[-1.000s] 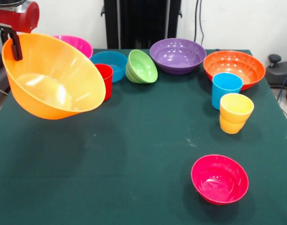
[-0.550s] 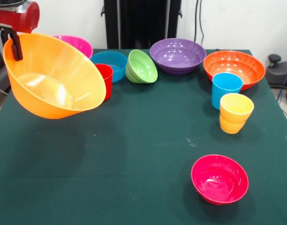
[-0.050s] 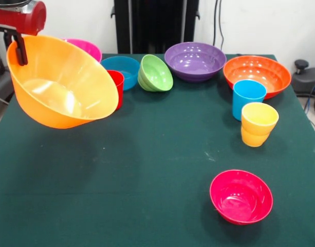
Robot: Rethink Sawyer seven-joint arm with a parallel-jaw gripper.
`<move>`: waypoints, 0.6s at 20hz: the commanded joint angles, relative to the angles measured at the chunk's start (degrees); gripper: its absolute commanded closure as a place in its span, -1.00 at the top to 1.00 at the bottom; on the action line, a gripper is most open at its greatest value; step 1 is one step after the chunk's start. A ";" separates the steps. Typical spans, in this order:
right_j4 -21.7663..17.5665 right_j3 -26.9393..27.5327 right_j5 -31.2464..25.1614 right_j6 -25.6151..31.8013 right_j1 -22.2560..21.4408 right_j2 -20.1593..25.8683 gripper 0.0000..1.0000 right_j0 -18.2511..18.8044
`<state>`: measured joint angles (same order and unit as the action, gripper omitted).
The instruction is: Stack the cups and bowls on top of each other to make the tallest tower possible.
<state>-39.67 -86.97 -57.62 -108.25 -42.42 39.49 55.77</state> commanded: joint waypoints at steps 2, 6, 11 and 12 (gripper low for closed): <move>-1.01 -3.99 0.01 12.32 -1.06 1.17 -1.00 -2.96; -0.98 -4.06 0.06 12.38 -1.05 1.25 -1.00 -2.87; -0.46 -4.63 -0.05 11.57 -1.22 1.32 -1.00 -3.12; -0.34 -5.10 0.20 10.95 -1.59 1.28 -1.00 -3.27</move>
<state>-39.63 -87.97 -57.62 -108.25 -42.53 39.49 55.76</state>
